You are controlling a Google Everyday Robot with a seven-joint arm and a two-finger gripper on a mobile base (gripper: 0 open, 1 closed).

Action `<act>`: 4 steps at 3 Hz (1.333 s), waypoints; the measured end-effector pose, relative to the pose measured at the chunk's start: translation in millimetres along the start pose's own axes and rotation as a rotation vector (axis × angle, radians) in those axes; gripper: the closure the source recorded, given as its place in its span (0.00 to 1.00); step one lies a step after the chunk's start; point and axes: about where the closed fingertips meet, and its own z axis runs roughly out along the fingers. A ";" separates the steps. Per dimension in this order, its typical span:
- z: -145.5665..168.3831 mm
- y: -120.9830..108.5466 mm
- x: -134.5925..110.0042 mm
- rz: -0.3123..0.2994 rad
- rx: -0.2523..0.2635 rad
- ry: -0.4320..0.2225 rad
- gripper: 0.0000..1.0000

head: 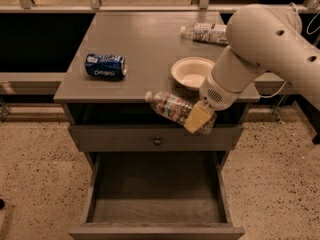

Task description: Place water bottle into middle drawer

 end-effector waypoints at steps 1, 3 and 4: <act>-0.2 7.5 -59.9 -0.086 0.031 -0.076 1.00; 13.0 8.8 -72.5 -0.112 0.057 -0.077 1.00; 63.9 -1.4 -85.9 -0.174 0.102 -0.054 1.00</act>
Offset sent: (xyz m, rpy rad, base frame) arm -0.0263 -0.0462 -0.0193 -0.0539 0.0391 0.0921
